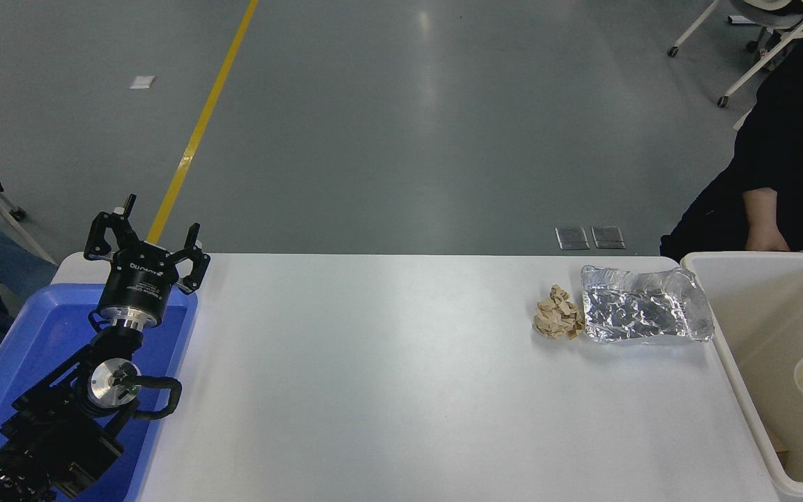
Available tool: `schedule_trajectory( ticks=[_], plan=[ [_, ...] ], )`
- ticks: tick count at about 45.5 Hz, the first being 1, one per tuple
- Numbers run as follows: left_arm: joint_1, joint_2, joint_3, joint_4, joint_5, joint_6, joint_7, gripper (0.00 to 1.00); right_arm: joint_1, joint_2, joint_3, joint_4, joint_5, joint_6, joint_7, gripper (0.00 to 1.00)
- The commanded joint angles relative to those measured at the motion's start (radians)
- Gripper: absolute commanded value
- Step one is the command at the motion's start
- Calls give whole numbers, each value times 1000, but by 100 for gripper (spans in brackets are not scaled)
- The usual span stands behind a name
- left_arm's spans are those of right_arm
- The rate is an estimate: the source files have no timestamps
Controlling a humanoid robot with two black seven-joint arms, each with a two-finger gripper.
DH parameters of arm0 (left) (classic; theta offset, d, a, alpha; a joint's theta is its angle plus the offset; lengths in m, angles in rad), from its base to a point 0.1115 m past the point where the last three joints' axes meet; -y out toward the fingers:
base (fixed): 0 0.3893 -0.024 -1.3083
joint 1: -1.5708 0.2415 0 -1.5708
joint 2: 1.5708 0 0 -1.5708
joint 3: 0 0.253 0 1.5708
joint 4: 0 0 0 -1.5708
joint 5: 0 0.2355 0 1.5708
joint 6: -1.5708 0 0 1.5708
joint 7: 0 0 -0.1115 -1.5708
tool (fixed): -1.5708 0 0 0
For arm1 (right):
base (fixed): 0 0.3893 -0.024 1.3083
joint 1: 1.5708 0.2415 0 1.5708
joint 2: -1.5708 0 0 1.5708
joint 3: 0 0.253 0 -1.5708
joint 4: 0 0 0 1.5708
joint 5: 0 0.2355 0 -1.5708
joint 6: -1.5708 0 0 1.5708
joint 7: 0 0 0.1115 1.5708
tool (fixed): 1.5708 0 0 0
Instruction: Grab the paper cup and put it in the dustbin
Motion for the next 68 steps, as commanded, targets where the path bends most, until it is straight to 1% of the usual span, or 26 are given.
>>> schedule_trajectory(
  ticks=[1,8,14,18,22,31,42,51,59,68],
  plan=[
    [0,0,0,0,0,1,0,98,119,-9,-21,62,-1,-9,1,100],
    [0,0,0,0,0,-1,0,98,398,-52,-159,241,-3,1,1,100],
    [0,0,0,1,0,-1,0,98,664,-40,-315,368,-4,46,1,100],
    [0,0,2,0,0,-1,0,98,823,-18,-371,450,-6,103,1,100],
    [-1,0,2,0,0,-1,0,98,960,14,-389,507,-6,199,1,100],
    [-1,0,2,0,0,-1,0,98,1175,104,-389,536,-7,529,-1,100],
    [0,0,2,0,0,-1,0,98,1393,169,-391,671,-38,736,-2,100],
    [0,0,2,0,0,-1,0,98,1535,175,-423,838,-87,736,-4,100],
    [0,0,0,0,0,-1,0,98,1675,178,-492,1034,-90,736,-4,100],
    [0,0,0,0,0,1,0,98,1706,187,-567,1071,-107,736,-4,100]
  ],
)
